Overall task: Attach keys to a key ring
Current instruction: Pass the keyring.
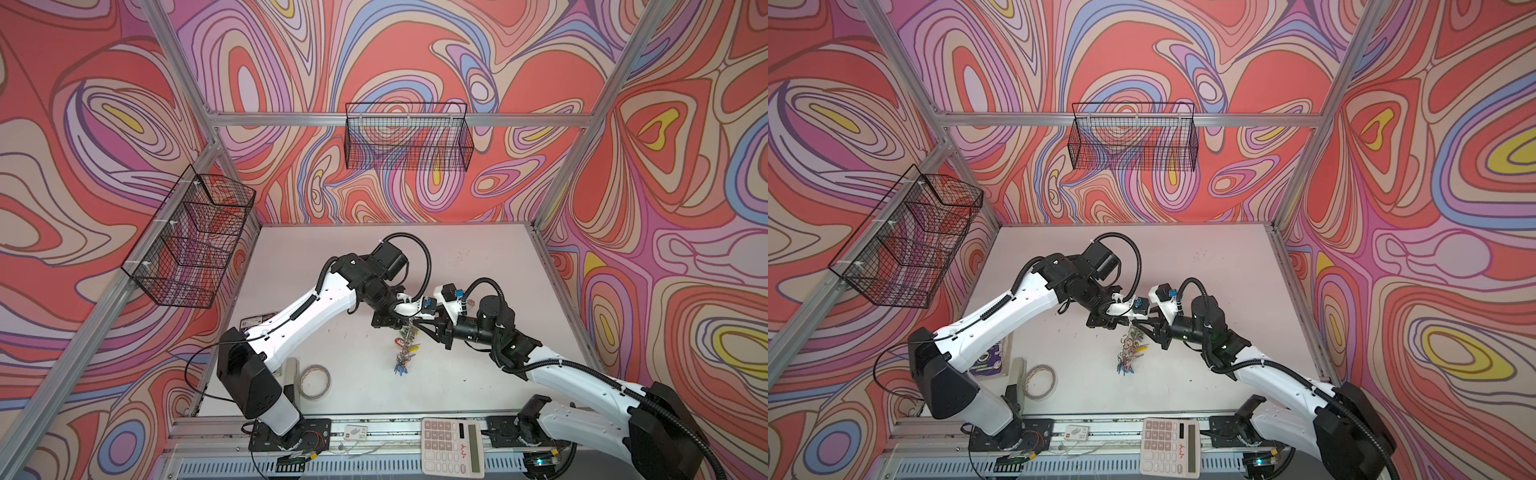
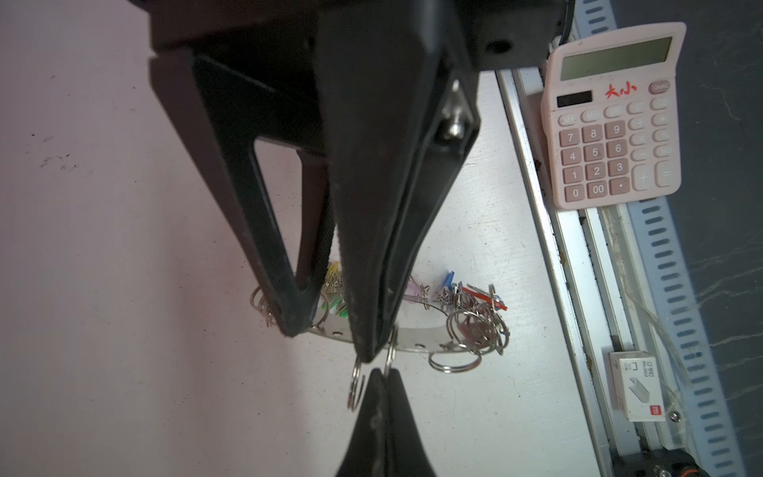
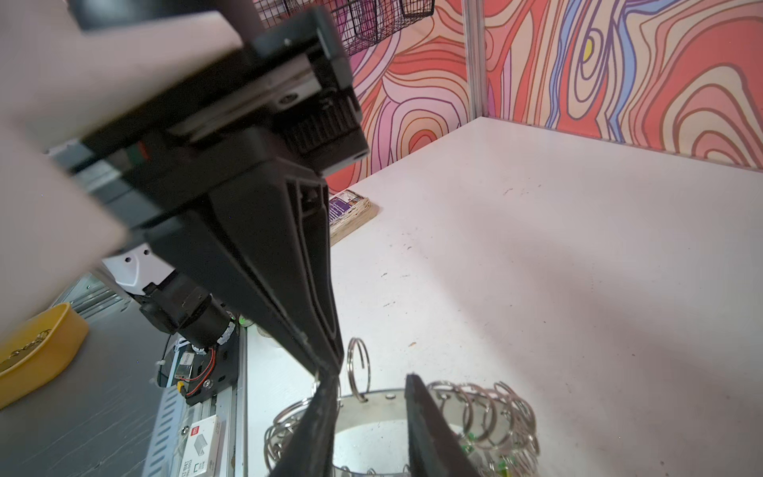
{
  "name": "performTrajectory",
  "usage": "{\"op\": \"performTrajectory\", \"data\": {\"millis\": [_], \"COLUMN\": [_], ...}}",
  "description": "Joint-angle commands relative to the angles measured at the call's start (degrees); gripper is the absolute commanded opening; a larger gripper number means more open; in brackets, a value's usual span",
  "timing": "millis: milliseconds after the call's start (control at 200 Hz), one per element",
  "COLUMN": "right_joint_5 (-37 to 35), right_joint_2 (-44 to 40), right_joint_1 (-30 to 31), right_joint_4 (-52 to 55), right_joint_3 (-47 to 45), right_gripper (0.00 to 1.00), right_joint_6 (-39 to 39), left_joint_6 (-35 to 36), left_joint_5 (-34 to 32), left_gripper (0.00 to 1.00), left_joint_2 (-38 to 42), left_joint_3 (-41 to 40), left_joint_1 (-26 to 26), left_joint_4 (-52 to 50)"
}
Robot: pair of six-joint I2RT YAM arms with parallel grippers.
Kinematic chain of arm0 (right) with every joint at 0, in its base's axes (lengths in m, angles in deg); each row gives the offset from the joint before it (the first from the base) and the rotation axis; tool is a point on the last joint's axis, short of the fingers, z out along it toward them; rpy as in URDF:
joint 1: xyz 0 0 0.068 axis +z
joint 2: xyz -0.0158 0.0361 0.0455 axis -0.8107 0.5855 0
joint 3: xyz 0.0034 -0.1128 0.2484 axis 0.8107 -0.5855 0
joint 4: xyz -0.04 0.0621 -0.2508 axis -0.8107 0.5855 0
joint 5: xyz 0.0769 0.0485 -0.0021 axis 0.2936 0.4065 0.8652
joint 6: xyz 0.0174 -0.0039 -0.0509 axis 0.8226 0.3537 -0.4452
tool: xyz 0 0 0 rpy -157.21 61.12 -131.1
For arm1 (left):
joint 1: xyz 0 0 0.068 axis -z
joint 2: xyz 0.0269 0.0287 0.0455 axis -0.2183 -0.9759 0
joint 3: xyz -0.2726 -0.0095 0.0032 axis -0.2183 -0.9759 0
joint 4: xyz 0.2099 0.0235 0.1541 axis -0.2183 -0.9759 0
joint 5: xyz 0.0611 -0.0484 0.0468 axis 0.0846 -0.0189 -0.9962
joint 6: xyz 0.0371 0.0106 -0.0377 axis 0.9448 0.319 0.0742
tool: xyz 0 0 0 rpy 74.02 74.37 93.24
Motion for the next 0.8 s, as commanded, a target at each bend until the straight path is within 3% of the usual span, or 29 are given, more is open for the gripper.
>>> {"op": "performTrajectory", "data": {"millis": [0, 300, 796], "right_joint_5": [2.76, -1.50, 3.09], "right_joint_2": [0.60, -5.36, -0.37], "right_joint_1": [-0.04, -0.06, 1.05], "right_joint_4": [-3.11, -1.12, -1.66], "right_joint_3": [0.51, -1.31, -0.41], "right_gripper": [0.28, 0.34, 0.31], "right_joint_6": [0.72, 0.44, 1.62], "left_joint_6": [0.68, 0.93, 0.77], "left_joint_5": [1.86, 1.33, 1.44], "left_gripper": [0.00, 0.00, 0.00], "left_joint_2": [-0.14, -1.11, -1.29], "left_joint_3": [1.99, 2.56, 2.69], "left_joint_1": [0.20, 0.20, 0.20], "left_joint_4": [-1.24, -1.74, -1.48]}}
